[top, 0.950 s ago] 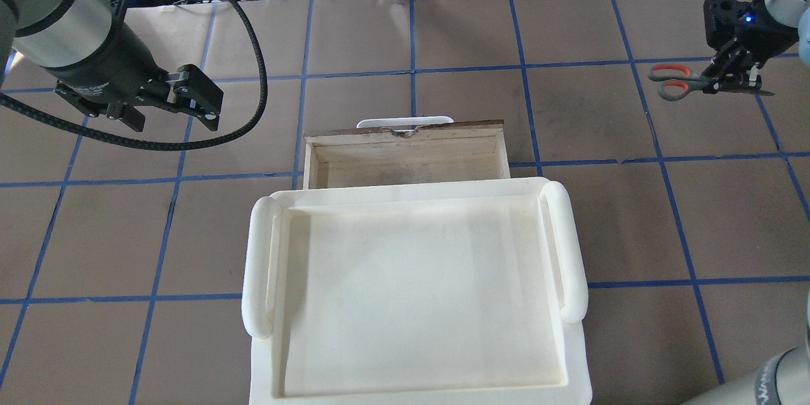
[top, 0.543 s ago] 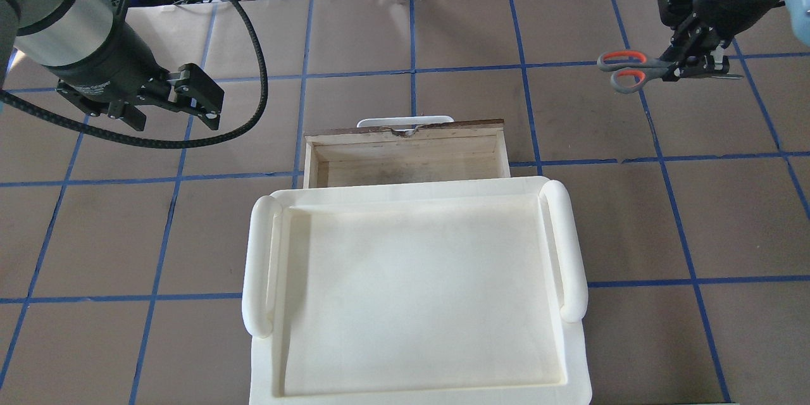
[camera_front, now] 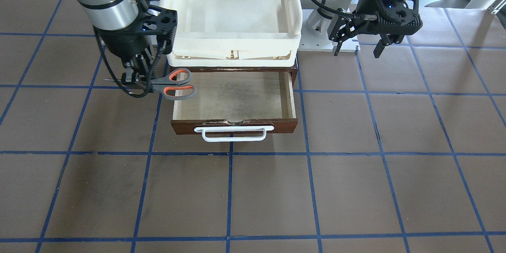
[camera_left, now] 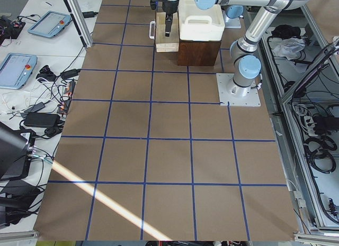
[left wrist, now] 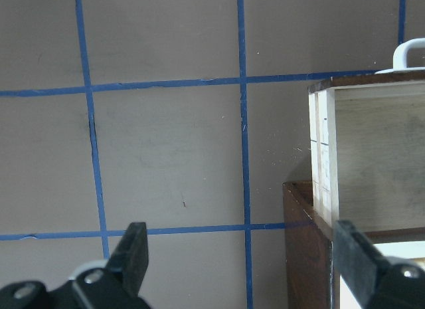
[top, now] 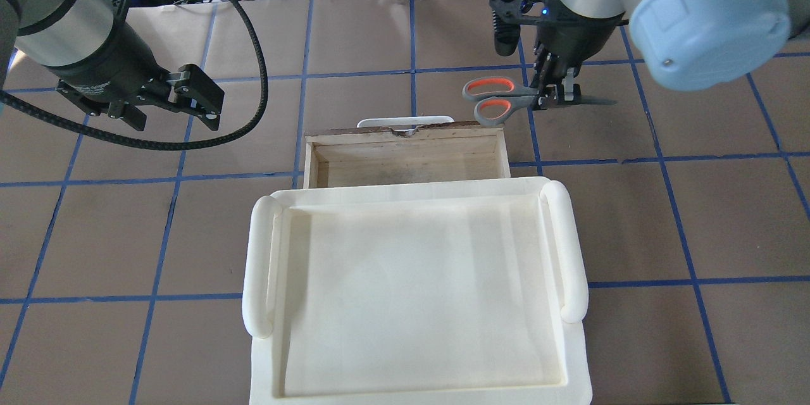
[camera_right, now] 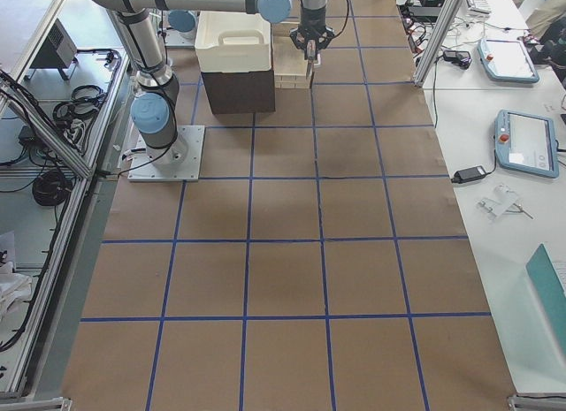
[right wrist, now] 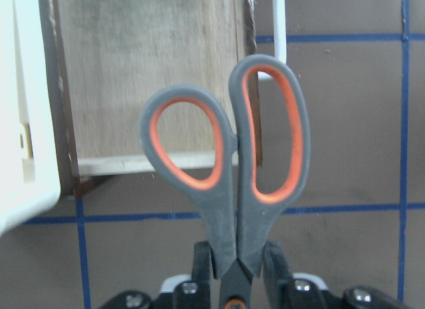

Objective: Put scissors in drawer and close it
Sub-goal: 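Lift the scissors and carry them with the right gripper over the drawer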

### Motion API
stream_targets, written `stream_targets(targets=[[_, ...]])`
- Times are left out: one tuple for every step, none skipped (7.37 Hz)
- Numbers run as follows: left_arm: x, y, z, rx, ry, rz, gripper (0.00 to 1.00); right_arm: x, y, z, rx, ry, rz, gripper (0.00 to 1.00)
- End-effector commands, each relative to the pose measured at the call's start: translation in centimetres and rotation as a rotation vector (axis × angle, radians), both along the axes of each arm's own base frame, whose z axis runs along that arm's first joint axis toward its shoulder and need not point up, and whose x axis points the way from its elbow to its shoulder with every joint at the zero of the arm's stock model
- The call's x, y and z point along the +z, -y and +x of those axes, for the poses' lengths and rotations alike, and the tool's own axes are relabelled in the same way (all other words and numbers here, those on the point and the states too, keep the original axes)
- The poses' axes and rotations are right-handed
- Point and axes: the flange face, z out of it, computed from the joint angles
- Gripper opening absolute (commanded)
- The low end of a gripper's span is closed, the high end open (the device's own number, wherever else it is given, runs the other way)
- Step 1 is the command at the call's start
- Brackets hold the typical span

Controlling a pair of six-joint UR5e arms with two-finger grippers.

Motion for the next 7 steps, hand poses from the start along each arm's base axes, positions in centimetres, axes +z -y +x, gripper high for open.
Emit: stream_targets(targets=[[0.1,-0.1,0.0,0.001,0.001,-0.001,1.0,-2.6,-1.2,8.0,0.116,0.016,-0.014,0.0],[0.0,0.0,0.1,0.002,0.002,0.0,1.0,-3.9,-1.4,10.4,0.112,0.023,-0.017,0.0],[0.1,-0.1,0.0,0.001,0.0,0.0,1.0,-5.3,-2.2,13.0,0.101,0.019,-0.007,0.0],[0.0,-0.1,0.1,0.002,0.002,0.005,1.0,-6.2,-2.2,14.0,0.1,0.02,-0.002,0.0],[0.0,-0.1,0.1,0.003,0.001,0.01,1.0,-7.0,-2.1,14.2,0.095,0.016,0.011,0.0],[0.0,-0.2,0.1,0.002,0.002,0.008,1.0,-7.4,-2.1,14.5,0.078,0.013,0.02,0.0],[0.0,-0.2,0.1,0.001,0.001,0.01,1.0,-7.5,-2.1,14.5,0.076,0.012,0.023,0.0]])
